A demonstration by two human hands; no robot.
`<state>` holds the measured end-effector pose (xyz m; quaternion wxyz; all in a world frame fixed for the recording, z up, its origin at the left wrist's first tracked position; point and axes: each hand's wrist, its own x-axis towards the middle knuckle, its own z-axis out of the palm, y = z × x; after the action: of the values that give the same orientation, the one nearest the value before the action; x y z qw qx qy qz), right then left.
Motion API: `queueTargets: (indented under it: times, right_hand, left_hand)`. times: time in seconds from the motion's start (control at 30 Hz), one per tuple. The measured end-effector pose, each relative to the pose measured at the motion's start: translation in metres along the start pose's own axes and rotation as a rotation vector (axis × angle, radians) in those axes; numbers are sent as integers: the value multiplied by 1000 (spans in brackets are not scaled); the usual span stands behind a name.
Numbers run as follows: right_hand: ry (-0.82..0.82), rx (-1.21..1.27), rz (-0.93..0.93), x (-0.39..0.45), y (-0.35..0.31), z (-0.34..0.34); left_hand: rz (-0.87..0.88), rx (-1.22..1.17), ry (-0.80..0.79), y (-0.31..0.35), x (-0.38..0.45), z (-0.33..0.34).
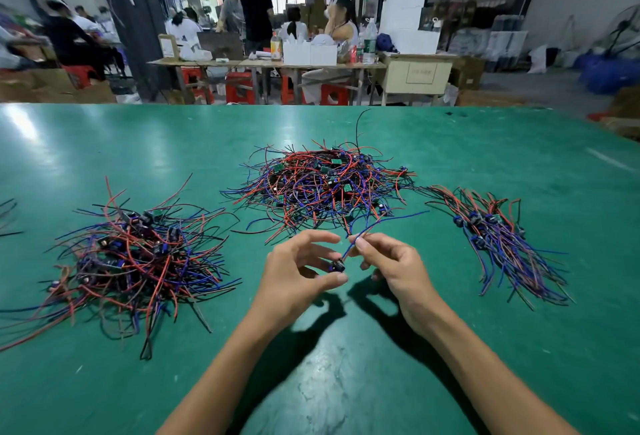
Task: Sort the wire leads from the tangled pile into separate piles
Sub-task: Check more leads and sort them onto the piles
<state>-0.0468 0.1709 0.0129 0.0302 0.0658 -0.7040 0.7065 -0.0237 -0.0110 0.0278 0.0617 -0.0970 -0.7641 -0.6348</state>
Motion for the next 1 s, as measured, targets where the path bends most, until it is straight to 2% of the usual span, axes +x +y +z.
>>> queueTargets:
  times: [0.1, 0.17, 0.27, 0.37, 0.4, 0.43, 0.5, 0.6, 0.7, 0.77, 0.83, 0.97, 1.0]
  right_hand:
    - [-40, 15, -76, -3, -3, 2]
    - [4, -113, -126, -2, 0, 3]
    - [198, -648, -230, -1, 10, 2]
    - [230, -985, -150, 4, 15, 0]
    - [232, -1058, -115, 6, 17, -1]
    - [247, -1105, -96, 8, 18, -1]
    - [288, -1156, -100, 10, 18, -3]
    - [279, -1139, -119, 12, 19, -8]
    - [333, -917, -205, 12, 18, -10]
    - [353, -789, -294, 10, 14, -10]
    - [290, -674, -382, 7, 12, -8]
    - [182, -706, -567, -3, 9, 0]
    - [166, -723, -596, -6, 8, 2]
  left_hand:
    - [20, -11, 34, 5, 1, -3]
    - [28, -198, 103, 12, 3, -10]
    - [8, -794, 268, 18, 12, -40]
    - [25, -1581, 364, 13, 16, -84]
    - [68, -1749, 378, 9, 15, -96]
    - [111, -1843, 398, 6, 13, -104]
    - [155, -1870, 471, 0, 11, -114]
    - [162, -1755, 512, 4, 12, -116]
    - [91, -1509, 486, 10, 14, -109]
    - [3, -1089, 455, 11, 15, -96]
    - [10, -508, 413, 11, 13, -75]
    - [403, 512, 188, 0, 6, -32]
    - [511, 699, 147, -5, 5, -25]
